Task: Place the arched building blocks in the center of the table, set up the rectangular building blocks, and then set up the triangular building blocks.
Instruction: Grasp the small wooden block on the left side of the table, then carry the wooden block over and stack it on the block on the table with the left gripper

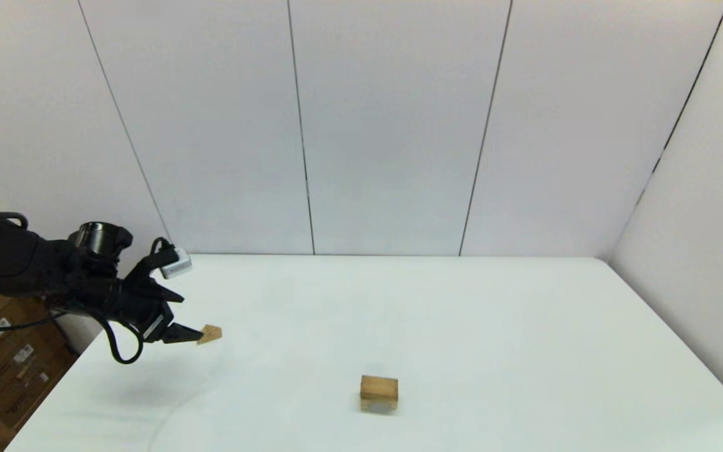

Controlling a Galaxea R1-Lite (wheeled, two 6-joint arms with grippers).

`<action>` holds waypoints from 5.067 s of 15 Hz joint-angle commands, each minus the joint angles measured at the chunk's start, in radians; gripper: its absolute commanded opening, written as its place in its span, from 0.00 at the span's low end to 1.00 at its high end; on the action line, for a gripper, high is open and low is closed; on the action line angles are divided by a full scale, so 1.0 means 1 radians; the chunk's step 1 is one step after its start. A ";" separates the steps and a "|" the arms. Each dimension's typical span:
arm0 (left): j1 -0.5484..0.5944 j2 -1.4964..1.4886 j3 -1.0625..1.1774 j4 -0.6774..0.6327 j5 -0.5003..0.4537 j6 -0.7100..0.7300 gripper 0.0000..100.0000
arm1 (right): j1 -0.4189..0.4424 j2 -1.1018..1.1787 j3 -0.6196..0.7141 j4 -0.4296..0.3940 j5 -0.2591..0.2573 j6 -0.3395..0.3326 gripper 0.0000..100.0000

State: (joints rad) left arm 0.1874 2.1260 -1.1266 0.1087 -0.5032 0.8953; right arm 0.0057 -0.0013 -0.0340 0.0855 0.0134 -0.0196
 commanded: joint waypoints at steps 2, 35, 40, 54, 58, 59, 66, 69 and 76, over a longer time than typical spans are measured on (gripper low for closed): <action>0.010 0.063 -0.065 0.032 -0.001 0.048 1.00 | 0.000 0.000 0.000 0.002 0.000 0.000 1.00; 0.000 0.287 -0.216 0.035 -0.014 0.079 1.00 | 0.000 0.000 0.000 0.002 0.000 0.000 1.00; -0.011 0.298 -0.217 0.035 -0.012 0.077 1.00 | 0.000 0.000 0.000 0.002 0.000 0.000 1.00; -0.019 0.302 -0.219 0.032 -0.012 0.074 0.00 | 0.000 0.000 0.000 0.000 0.000 0.000 1.00; -0.019 0.295 -0.219 0.032 -0.014 0.074 0.00 | 0.000 0.000 0.000 0.002 0.000 0.000 1.00; -0.026 0.273 -0.219 0.035 -0.015 0.074 0.00 | 0.000 0.000 0.000 0.002 0.000 0.000 1.00; -0.342 0.085 -0.265 0.042 -0.031 -0.035 0.00 | 0.000 0.000 0.000 0.000 0.000 0.000 1.00; -0.474 0.101 -0.387 0.151 -0.023 -0.059 0.00 | 0.000 0.000 0.000 0.002 0.000 0.000 1.00; -0.720 0.187 -0.633 0.408 0.127 -0.058 0.00 | 0.000 0.000 0.000 0.002 0.000 0.000 1.00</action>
State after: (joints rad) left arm -0.4583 2.2783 -1.7389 0.5117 -0.4238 0.8326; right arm 0.0057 -0.0013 -0.0340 0.0866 0.0134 -0.0191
